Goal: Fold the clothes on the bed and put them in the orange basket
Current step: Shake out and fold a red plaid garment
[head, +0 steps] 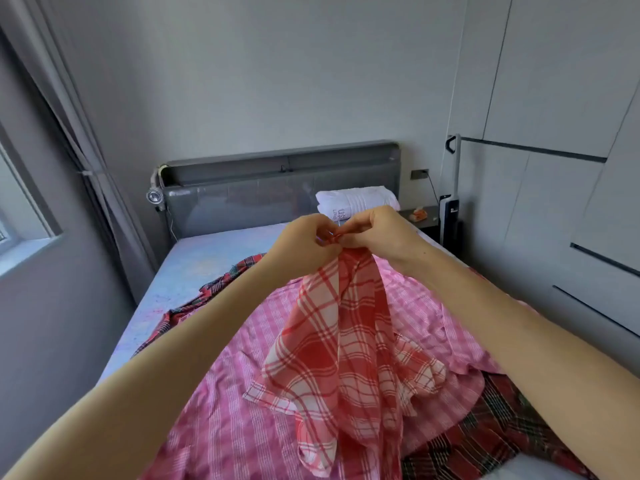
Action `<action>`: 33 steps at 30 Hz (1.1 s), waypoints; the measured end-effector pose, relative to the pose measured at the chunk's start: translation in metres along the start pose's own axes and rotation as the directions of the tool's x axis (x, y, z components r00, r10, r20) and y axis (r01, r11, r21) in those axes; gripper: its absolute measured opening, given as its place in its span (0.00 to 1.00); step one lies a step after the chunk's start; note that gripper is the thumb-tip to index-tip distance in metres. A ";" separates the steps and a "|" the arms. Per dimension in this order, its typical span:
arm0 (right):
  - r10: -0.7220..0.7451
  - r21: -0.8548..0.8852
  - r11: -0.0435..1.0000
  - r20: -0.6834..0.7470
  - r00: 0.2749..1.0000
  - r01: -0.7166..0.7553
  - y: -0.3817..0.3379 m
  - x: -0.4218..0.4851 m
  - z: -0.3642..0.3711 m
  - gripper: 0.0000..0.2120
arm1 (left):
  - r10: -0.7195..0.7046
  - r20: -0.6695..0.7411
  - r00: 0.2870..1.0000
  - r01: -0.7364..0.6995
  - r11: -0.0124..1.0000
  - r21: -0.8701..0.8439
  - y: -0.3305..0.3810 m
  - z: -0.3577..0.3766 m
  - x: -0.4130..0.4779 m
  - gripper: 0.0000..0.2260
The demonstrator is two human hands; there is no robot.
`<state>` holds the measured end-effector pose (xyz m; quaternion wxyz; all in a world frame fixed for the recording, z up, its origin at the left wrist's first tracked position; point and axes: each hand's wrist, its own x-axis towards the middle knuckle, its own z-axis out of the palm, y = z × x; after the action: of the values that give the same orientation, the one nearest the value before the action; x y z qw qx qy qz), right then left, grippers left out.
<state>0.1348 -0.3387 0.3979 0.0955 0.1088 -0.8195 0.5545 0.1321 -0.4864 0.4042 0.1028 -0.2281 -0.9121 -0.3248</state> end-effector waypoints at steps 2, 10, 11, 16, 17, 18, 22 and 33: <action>0.017 0.033 0.999 0.005 1.000 -0.018 0.009 -0.005 -0.001 0.08 | -0.025 0.043 0.999 0.021 0.996 0.088 0.004 0.011 0.002 0.08; 0.101 0.046 0.995 -0.292 0.951 -0.092 0.064 -0.030 0.021 0.05 | -0.060 -0.053 0.997 0.068 0.984 0.164 0.024 0.042 0.020 0.13; 0.118 0.055 0.993 -0.324 0.939 -0.105 0.072 -0.035 0.025 0.06 | -0.051 -0.092 0.994 0.064 0.988 0.143 0.027 0.041 0.024 0.13; 0.058 0.066 0.997 -0.452 0.890 -0.032 0.103 -0.055 0.030 0.16 | 0.010 -0.257 0.966 -0.002 1.000 0.031 0.052 0.011 0.056 0.16; 0.012 0.038 0.999 -0.486 0.874 0.007 0.105 -0.056 0.030 0.18 | 0.038 -0.268 0.963 -0.028 0.999 0.042 0.059 0.002 0.061 0.16; -0.045 -0.002 0.999 -0.517 0.855 0.051 0.107 -0.057 0.030 0.19 | 0.067 -0.277 0.958 -0.054 0.997 0.055 0.066 -0.006 0.066 0.16; -0.358 -0.275 0.932 -0.594 0.720 0.237 0.107 -0.051 0.024 0.16 | 0.178 -0.328 0.928 -0.158 0.984 0.086 0.088 -0.031 0.082 0.13; -0.593 -0.691 0.722 -0.608 0.528 0.015 0.099 -0.038 0.019 0.15 | 0.242 -0.365 0.899 -0.223 0.970 0.094 0.106 -0.051 0.095 0.11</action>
<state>0.1426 -0.3177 0.2926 0.5837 -0.0378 -0.7814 0.2173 0.1019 -0.4134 0.5334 0.3185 -0.2665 -0.8497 -0.3248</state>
